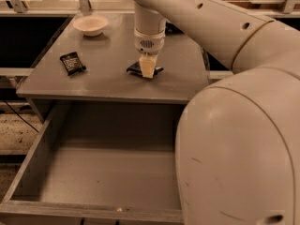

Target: Place rxbar blueberry into top drawer

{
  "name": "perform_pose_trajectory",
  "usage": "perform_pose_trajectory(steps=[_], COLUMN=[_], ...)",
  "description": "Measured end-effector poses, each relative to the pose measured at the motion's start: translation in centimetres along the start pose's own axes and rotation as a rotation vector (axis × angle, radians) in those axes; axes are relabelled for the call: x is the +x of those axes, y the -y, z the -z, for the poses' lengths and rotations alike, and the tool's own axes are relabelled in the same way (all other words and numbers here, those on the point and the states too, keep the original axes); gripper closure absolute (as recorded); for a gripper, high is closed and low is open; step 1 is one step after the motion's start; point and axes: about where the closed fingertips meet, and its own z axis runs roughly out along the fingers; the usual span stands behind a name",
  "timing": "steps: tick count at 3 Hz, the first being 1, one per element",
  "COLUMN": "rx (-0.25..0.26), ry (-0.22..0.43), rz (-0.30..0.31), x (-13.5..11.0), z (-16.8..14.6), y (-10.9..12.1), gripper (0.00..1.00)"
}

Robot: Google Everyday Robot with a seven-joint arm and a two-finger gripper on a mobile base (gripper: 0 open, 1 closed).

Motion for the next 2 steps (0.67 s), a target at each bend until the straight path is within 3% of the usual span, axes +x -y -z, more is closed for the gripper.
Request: perform_pose_trajectory(steps=[2], rx=[0.170], ry=[0.049], rz=[-0.007], x=[1.6], z=[5.2], y=[-1.5], gripper=[1.00])
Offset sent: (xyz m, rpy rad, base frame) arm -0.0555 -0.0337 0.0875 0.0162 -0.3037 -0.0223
